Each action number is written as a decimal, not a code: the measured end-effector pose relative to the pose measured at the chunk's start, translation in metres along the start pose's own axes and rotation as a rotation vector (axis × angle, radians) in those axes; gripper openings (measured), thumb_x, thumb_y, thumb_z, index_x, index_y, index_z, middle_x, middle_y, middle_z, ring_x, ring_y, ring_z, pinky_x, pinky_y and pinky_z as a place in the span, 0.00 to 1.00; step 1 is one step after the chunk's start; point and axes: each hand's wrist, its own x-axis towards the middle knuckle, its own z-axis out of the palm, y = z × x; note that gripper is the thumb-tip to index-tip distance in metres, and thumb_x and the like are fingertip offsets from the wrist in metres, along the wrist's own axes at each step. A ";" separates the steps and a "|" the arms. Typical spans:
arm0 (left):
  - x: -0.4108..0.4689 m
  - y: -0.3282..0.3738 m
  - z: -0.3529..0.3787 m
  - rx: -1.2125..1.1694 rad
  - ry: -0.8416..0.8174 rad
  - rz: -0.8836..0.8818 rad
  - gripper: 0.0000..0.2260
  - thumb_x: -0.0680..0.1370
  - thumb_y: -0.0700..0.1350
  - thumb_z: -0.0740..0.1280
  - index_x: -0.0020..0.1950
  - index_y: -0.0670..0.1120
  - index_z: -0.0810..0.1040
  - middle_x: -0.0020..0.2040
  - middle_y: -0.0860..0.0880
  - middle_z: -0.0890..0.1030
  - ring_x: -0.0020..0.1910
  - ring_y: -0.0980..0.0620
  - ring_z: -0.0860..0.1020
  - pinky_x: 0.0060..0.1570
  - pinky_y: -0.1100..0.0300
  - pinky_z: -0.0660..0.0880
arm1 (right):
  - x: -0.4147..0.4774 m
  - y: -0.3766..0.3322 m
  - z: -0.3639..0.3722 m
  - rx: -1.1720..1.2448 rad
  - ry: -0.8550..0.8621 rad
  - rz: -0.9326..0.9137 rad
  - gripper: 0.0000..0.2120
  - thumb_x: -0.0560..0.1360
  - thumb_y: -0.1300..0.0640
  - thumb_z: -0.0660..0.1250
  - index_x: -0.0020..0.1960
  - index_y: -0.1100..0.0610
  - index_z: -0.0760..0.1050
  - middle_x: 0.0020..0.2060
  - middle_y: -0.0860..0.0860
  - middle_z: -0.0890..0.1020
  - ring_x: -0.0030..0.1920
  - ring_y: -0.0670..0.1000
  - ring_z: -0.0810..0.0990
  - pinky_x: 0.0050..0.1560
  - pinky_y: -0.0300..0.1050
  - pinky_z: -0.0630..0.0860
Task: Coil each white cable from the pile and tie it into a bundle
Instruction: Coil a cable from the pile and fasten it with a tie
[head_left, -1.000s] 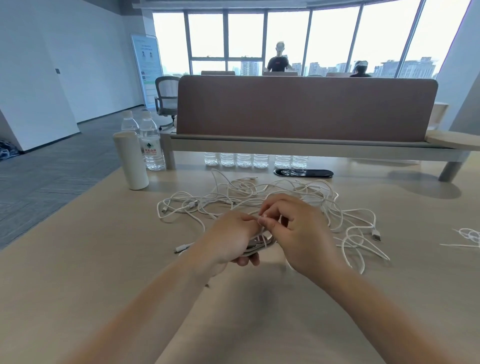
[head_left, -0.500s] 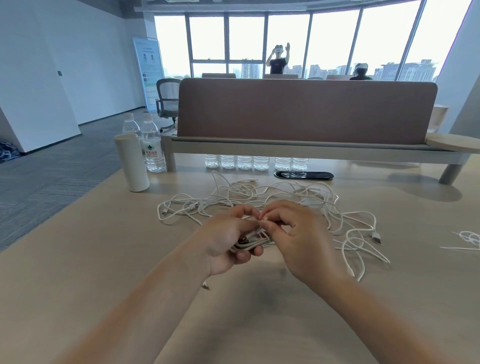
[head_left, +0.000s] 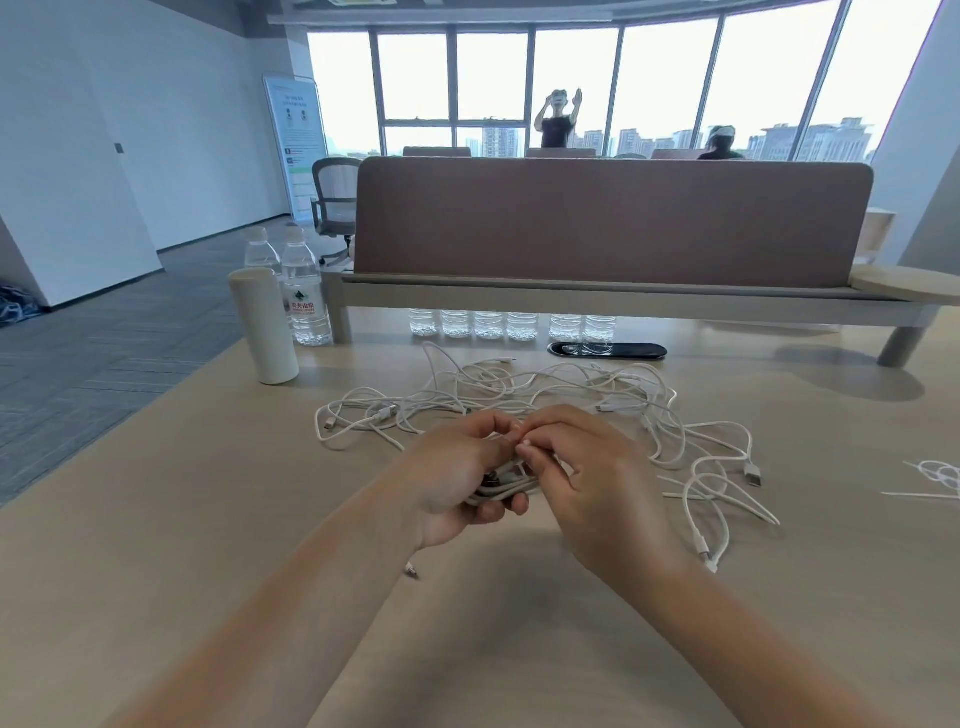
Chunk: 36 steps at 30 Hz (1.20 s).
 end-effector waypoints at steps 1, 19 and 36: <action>0.000 0.000 0.000 0.007 0.003 0.005 0.05 0.84 0.40 0.61 0.50 0.45 0.74 0.35 0.44 0.79 0.26 0.47 0.75 0.20 0.67 0.62 | 0.000 -0.001 0.001 0.009 0.007 0.023 0.05 0.75 0.64 0.70 0.44 0.56 0.83 0.47 0.40 0.82 0.47 0.41 0.80 0.46 0.40 0.77; -0.002 0.005 0.000 0.173 0.120 0.103 0.05 0.85 0.43 0.62 0.51 0.44 0.73 0.38 0.44 0.80 0.27 0.49 0.77 0.24 0.63 0.65 | -0.001 0.002 0.005 -0.053 -0.055 0.217 0.13 0.77 0.57 0.71 0.38 0.44 0.73 0.36 0.43 0.75 0.39 0.44 0.72 0.39 0.43 0.69; -0.001 0.005 0.001 0.230 0.135 0.125 0.06 0.84 0.42 0.62 0.48 0.45 0.74 0.38 0.47 0.81 0.29 0.47 0.79 0.24 0.63 0.66 | 0.003 0.007 0.003 -0.051 -0.109 0.228 0.14 0.77 0.57 0.70 0.38 0.44 0.70 0.36 0.41 0.74 0.38 0.42 0.72 0.39 0.42 0.67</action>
